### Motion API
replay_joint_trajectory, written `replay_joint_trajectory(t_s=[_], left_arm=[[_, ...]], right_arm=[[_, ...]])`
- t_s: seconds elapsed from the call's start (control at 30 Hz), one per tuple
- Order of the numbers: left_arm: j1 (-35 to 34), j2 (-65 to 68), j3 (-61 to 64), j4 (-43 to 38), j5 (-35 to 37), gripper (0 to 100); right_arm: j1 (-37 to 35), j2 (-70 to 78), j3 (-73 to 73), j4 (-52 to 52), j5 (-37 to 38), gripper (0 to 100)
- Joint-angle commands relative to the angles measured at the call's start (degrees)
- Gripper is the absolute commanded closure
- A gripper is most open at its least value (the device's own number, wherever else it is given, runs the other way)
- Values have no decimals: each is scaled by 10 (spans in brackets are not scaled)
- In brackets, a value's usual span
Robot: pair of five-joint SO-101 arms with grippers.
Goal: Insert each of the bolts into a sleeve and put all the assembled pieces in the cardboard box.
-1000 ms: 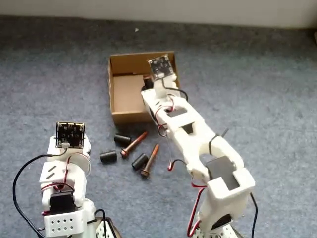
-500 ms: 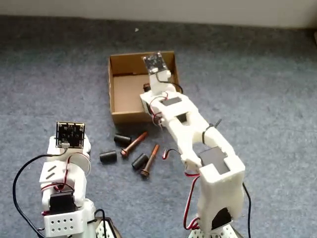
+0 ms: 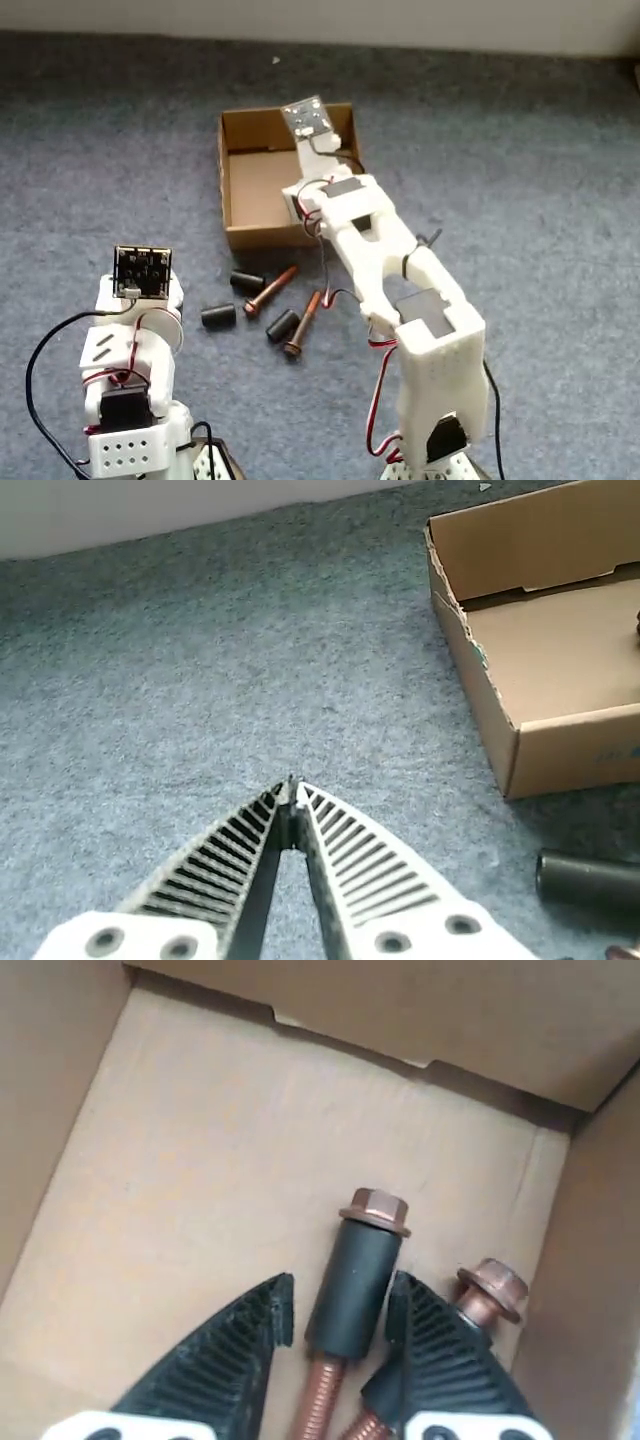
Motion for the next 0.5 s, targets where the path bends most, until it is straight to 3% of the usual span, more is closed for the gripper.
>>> replay_joint_trajectory(t_s=[0.0, 0.13, 0.27, 0.47], left_arm=[[9, -6, 10, 2, -5, 993], [9, -6, 10, 2, -5, 993], [9, -6, 10, 2, -5, 993], [9, -6, 10, 2, -5, 993]], right_arm=[[2, -21, -62, 51, -6, 853], [-5, -63, -145, 181, -10, 853], [-10, -112, -209, 301, -73, 853], [-29, -155, -235, 422, -78, 853]])
